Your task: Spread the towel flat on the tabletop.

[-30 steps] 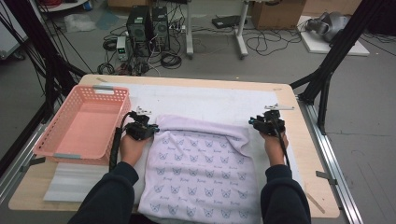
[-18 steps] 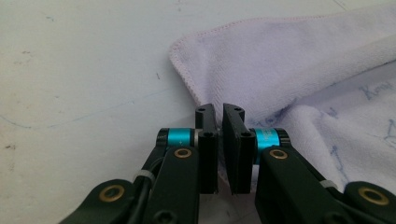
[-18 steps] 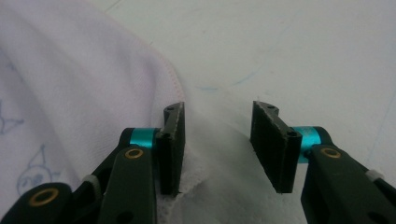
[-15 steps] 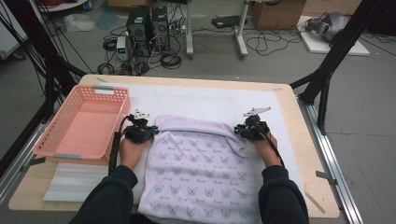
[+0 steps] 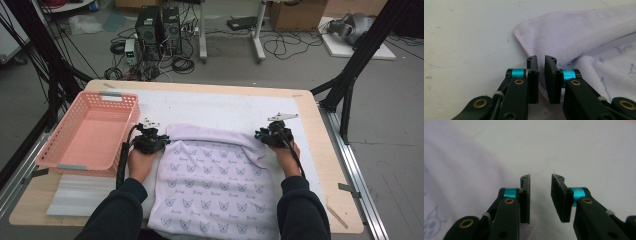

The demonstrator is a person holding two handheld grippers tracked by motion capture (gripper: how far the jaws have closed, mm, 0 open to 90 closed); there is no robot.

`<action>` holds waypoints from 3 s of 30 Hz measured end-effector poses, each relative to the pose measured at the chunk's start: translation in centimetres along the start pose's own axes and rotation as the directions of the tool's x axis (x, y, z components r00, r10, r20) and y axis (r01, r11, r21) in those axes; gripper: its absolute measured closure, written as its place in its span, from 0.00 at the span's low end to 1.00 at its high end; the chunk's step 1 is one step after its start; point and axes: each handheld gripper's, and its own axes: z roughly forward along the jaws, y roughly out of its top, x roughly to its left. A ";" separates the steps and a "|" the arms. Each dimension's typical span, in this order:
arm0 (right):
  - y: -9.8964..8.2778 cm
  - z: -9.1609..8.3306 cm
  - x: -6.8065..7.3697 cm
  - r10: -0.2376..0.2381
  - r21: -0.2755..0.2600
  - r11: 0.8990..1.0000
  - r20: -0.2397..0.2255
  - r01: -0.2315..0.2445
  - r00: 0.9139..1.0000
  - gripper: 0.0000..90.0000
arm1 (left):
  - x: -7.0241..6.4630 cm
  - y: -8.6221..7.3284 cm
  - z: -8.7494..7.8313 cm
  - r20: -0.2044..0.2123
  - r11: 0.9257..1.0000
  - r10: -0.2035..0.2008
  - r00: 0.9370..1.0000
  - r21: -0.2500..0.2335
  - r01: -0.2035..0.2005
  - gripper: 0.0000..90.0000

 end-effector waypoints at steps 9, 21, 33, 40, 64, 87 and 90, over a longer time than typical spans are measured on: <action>0.0 0.5 2.1 -0.166 0.053 0.984 -0.090 0.172 0.982 0.96 | 0.0 0.0 0.0 -0.003 1.000 -0.001 1.000 -0.004 0.001 0.90; 0.7 -0.7 1.2 -0.225 0.016 0.972 0.372 0.236 0.900 0.81 | -0.4 0.0 0.1 0.004 1.000 0.005 1.000 -0.008 -0.005 0.84; 0.4 -3.8 0.0 0.027 -0.120 0.993 0.241 0.002 0.970 0.66 | 1.6 3.5 1.2 0.036 0.982 -0.140 0.990 -0.125 0.143 0.56; 0.8 -5.4 1.0 0.000 -0.144 0.989 0.200 0.029 0.980 0.66 | 0.6 4.3 5.0 0.035 0.999 -0.026 0.999 -0.019 0.027 0.54; 1.5 2.9 0.4 0.110 -0.008 0.994 0.126 -0.110 0.986 0.65 | 2.4 3.8 2.5 -0.090 0.998 -0.056 0.994 -0.033 0.053 0.59; 0.8 -3.5 -0.7 0.161 -0.190 0.974 0.209 -0.121 0.964 0.58 | -0.1 2.3 2.8 -0.013 1.000 0.019 1.000 0.008 -0.019 0.94; 0.0 -3.6 -0.6 0.158 -0.120 0.983 0.153 -0.140 0.976 0.56 | 0.5 2.4 2.8 -0.081 1.000 -0.004 0.997 -0.017 0.003 0.96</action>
